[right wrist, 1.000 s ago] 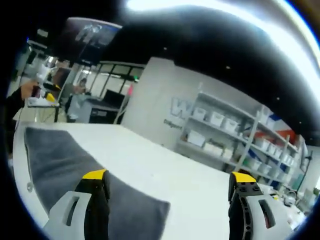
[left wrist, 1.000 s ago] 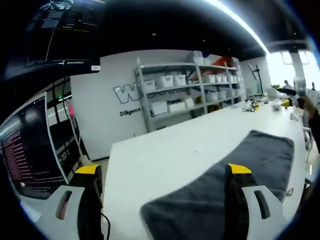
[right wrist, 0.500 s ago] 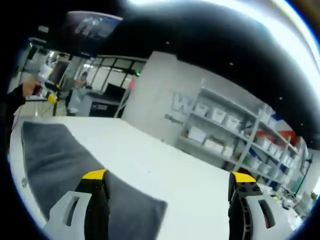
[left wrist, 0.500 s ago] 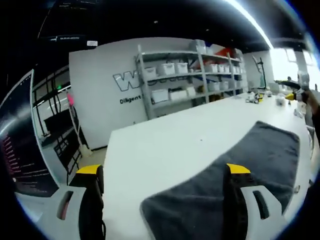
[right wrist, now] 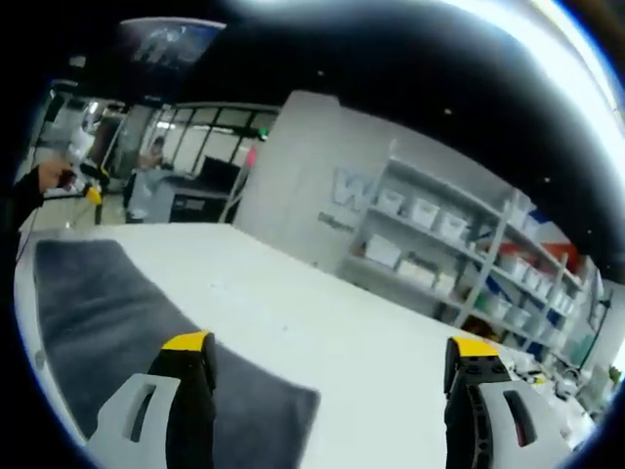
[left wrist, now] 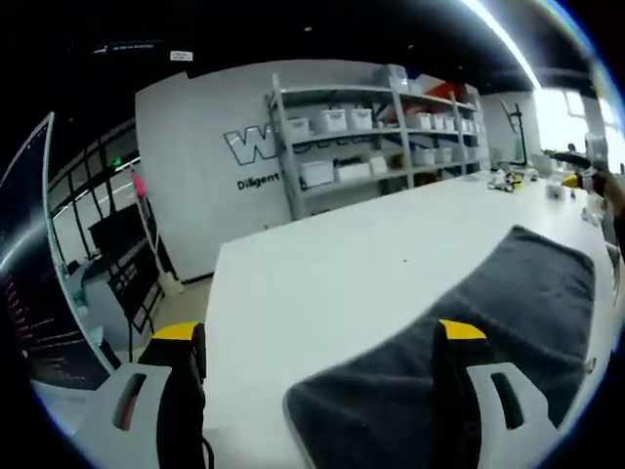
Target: Open the folded towel by lifting each exposed corner and separating the folded layers until the towel lies flat within the target outline without major curled edges
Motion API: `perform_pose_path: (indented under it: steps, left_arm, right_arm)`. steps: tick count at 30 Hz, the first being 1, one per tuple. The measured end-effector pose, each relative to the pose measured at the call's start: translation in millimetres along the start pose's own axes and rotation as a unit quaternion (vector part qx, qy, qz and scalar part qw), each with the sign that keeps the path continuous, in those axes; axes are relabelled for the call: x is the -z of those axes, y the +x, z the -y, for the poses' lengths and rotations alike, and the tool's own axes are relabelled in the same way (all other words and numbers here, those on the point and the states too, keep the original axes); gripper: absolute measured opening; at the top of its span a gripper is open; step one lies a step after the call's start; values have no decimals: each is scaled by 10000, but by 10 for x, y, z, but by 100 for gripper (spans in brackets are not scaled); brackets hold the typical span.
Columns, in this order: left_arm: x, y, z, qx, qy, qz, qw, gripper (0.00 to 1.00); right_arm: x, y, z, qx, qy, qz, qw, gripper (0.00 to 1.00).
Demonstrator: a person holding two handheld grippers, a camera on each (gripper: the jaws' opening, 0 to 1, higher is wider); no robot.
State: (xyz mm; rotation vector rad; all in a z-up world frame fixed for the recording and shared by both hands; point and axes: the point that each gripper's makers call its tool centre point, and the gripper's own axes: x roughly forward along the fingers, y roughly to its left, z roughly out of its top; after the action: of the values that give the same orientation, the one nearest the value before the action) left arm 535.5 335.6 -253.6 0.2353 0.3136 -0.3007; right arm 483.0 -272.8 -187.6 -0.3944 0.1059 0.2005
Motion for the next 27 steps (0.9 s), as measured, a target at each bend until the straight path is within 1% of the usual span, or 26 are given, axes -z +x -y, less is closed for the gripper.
perform_pose_path:
  steps: [5, 9, 12, 16, 19, 20, 22, 23, 25, 27]
  left_arm:
    - [95, 110, -14, 36, -43, -159, 9999, 95]
    - [166, 222, -75, -12, -80, -286, 9996, 93]
    - [186, 303, -118, -14, -107, -326, 9994, 91]
    - [223, 397, -114, -19, -99, -418, 9991, 91]
    - [274, 463, -96, -30, -42, -545, 9985, 90]
    - [309, 494, -108, -102, 60, -643, 9979, 90]
    - [361, 527, -172, -317, 441, -835, 9950, 91]
    - [370, 549, -194, -387, 520, -869, 9941, 91]
    - [375, 588, -186, -370, 470, -862, 9945, 90]
    - [415, 666, -185, -213, 15, -868, 9960, 89]
  right_arm:
    - [-2, 108, 81, 6, 16, -28, 10000, 97]
    - [39, 238, 121, -6, -7, -113, 9999, 97]
    - [57, 323, 138, -23, -9, -152, 9999, 96]
    - [87, 426, 149, -48, -33, -213, 9998, 96]
    - [119, 515, 160, -70, -39, -254, 9996, 96]
    - [134, 541, 160, -75, -40, -260, 9996, 95]
    - [179, 600, 149, -104, -52, -303, 9995, 95]
    - [202, 635, 146, -118, -62, -320, 9994, 95]
    - [233, 683, 145, -135, -68, -337, 9993, 94]
    - [298, 784, 140, -161, -37, -390, 9991, 90]
